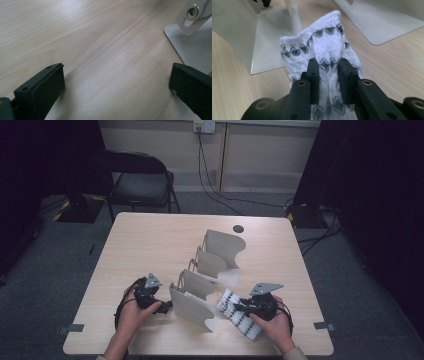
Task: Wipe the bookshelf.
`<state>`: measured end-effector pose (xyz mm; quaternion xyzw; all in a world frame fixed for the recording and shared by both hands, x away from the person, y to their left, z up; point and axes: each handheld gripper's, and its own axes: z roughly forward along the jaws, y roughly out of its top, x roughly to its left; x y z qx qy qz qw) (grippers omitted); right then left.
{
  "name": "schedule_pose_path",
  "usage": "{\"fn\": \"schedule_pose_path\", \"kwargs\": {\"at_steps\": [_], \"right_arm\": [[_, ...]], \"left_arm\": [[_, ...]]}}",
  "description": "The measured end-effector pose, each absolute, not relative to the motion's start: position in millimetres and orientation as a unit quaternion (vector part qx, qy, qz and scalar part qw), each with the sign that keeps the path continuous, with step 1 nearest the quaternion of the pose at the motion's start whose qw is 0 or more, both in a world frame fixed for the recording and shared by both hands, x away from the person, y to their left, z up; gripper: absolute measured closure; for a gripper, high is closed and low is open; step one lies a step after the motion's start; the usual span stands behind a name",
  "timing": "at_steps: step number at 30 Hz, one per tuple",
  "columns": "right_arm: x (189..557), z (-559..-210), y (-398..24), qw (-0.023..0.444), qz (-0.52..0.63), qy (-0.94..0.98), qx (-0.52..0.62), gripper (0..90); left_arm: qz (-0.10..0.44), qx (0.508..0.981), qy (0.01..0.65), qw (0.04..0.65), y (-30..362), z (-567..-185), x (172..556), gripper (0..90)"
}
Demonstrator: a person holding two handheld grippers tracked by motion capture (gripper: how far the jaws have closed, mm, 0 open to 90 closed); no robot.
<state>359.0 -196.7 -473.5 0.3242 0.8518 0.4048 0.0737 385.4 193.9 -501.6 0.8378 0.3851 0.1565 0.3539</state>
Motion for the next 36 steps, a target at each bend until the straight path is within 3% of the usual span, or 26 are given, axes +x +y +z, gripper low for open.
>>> {"fn": "schedule_pose_path", "kwargs": {"at_steps": [13,19,23,28,36], "right_arm": [[361.3,-472.7,-205.4,0.090,0.410,0.845,0.332,35.7],[356.9,-471.1,-215.3,0.098,0.406,0.850,0.320,23.6],[352.6,-481.8,-217.9,0.102,0.385,0.863,0.311,20.6],[347.4,-492.0,-212.8,0.116,0.361,0.877,0.296,23.3],[344.3,-488.1,-212.6,0.107,0.369,0.871,0.305,64.6]], "left_arm": [[0.156,0.838,0.385,0.354,193.9,-501.6,385.4,0.0],[0.156,0.838,0.385,0.354,193.9,-501.6,385.4,0.0],[0.156,0.838,0.385,0.354,193.9,-501.6,385.4,0.0],[0.156,0.838,0.385,0.354,193.8,-501.6,385.5,0.0],[0.156,0.838,0.385,0.354,193.8,-501.7,385.5,0.0]]}}
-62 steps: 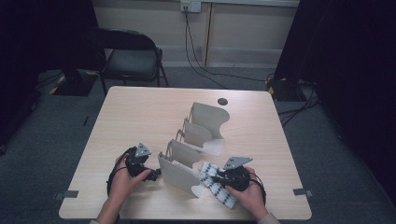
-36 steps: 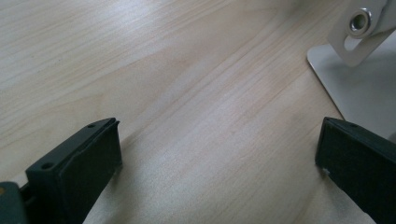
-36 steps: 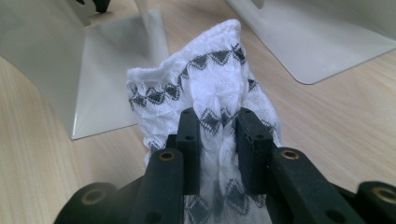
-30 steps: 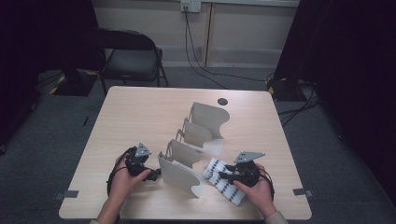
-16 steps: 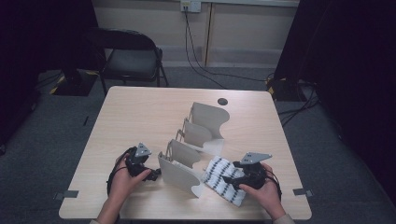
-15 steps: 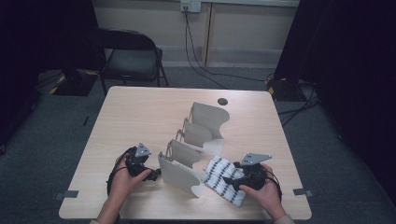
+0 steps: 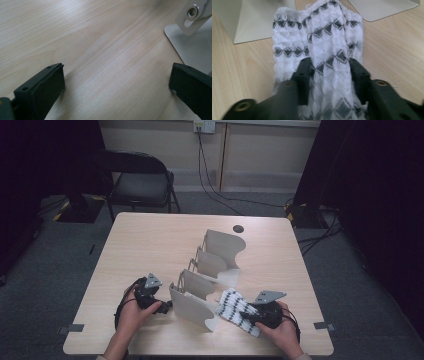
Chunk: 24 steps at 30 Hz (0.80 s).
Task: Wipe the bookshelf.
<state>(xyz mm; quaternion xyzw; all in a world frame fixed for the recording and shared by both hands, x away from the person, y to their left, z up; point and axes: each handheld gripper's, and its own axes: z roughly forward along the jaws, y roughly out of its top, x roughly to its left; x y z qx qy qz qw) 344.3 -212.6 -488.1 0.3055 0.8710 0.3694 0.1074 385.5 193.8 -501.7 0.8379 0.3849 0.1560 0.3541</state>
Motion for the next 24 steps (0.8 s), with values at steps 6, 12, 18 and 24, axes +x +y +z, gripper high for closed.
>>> {"fn": "schedule_pose_path", "kwargs": {"at_steps": [6,12,18,24], "right_arm": [[345.8,-486.2,-212.4,0.086,0.371,0.866,0.324,75.9],[347.6,-479.4,-212.3,0.058,0.382,0.861,0.331,77.7],[345.3,-470.3,-209.1,0.053,0.398,0.856,0.326,78.1],[340.3,-463.4,-203.6,0.052,0.408,0.858,0.308,78.7]], "left_arm": [[0.156,0.838,0.384,0.354,193.8,-501.6,385.6,0.0],[0.156,0.837,0.386,0.355,193.4,-501.7,385.8,0.0],[0.156,0.837,0.385,0.355,193.4,-501.7,385.8,0.0],[0.156,0.837,0.386,0.355,193.4,-501.7,385.8,0.0]]}}
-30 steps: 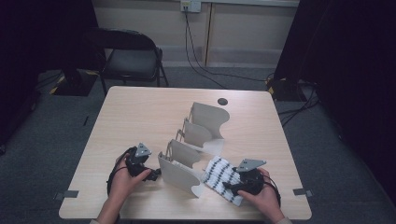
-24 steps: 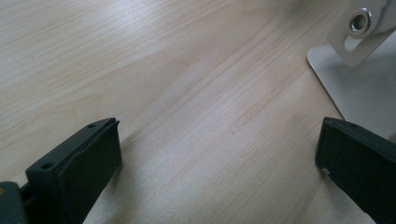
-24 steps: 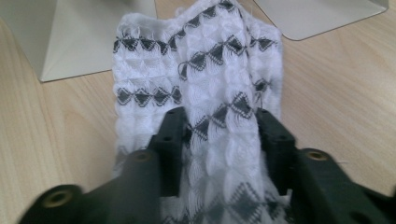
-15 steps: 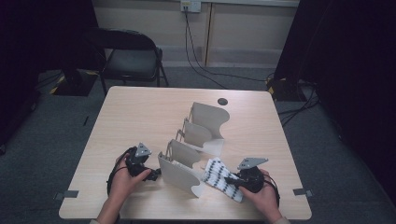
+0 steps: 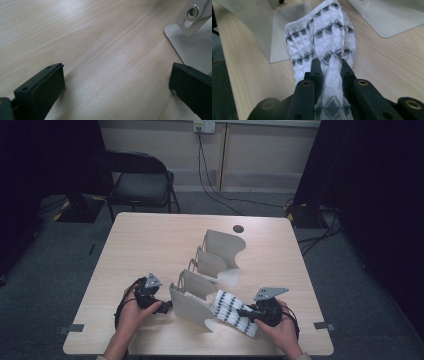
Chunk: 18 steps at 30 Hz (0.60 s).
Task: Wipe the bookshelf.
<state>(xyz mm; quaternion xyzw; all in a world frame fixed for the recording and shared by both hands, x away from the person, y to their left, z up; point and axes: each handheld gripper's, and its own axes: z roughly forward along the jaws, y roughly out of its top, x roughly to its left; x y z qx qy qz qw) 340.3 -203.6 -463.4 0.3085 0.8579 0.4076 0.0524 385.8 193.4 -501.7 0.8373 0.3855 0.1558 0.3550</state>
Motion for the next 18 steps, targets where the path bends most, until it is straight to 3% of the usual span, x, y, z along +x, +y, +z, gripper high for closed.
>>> {"fn": "schedule_pose_path", "kwargs": {"at_steps": [18], "right_arm": [[321.8,-460.8,-162.4,0.048,0.415,0.878,0.234,78.6]], "left_arm": [[0.156,0.837,0.385,0.355,193.4,-501.7,385.8,0.0]]}}
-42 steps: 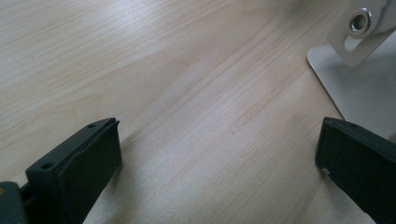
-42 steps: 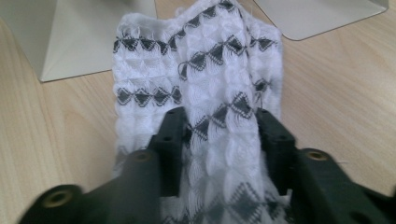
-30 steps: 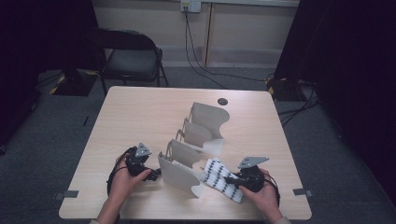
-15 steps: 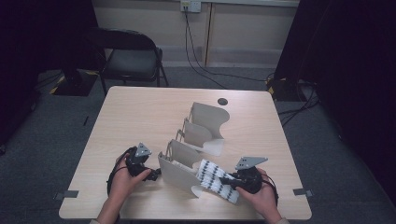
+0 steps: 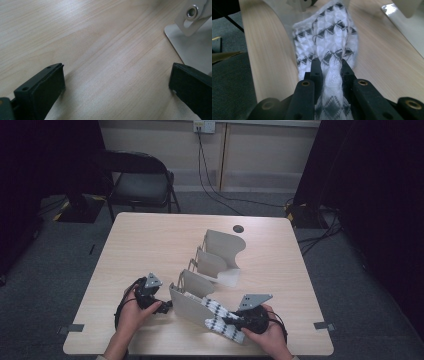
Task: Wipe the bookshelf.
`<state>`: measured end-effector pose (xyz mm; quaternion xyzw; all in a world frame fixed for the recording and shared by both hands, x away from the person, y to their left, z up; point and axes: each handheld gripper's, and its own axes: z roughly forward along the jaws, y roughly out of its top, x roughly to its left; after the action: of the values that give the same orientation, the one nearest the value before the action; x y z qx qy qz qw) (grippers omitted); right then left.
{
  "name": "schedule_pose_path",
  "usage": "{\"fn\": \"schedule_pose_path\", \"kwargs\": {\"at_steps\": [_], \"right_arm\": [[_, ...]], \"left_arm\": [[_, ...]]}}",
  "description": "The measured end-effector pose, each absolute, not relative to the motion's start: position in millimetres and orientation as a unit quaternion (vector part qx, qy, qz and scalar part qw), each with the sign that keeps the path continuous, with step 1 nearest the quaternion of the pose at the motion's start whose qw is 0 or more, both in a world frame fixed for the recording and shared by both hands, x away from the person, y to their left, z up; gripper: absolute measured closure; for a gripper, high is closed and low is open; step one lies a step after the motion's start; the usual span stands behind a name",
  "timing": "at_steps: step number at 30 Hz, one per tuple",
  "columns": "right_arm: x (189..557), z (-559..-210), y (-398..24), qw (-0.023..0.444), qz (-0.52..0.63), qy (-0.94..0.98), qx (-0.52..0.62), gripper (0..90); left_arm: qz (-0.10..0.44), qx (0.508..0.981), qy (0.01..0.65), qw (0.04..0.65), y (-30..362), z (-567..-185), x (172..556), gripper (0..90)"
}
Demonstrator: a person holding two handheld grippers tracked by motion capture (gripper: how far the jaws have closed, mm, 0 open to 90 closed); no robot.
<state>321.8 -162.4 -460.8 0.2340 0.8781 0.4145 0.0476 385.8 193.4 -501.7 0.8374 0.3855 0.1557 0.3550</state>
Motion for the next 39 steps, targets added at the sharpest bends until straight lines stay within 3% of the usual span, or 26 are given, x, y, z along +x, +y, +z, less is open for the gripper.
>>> {"fn": "schedule_pose_path", "kwargs": {"at_steps": [26,39], "right_arm": [[329.3,-433.9,-133.4,0.072,0.469,0.854,0.215,78.5],[334.7,-469.8,-96.9,0.041,0.433,0.877,0.204,77.4]], "left_arm": [[0.156,0.838,0.384,0.355,193.3,-501.7,386.0,0.0],[0.156,0.838,0.384,0.355,193.3,-501.7,386.2,0.0]]}}
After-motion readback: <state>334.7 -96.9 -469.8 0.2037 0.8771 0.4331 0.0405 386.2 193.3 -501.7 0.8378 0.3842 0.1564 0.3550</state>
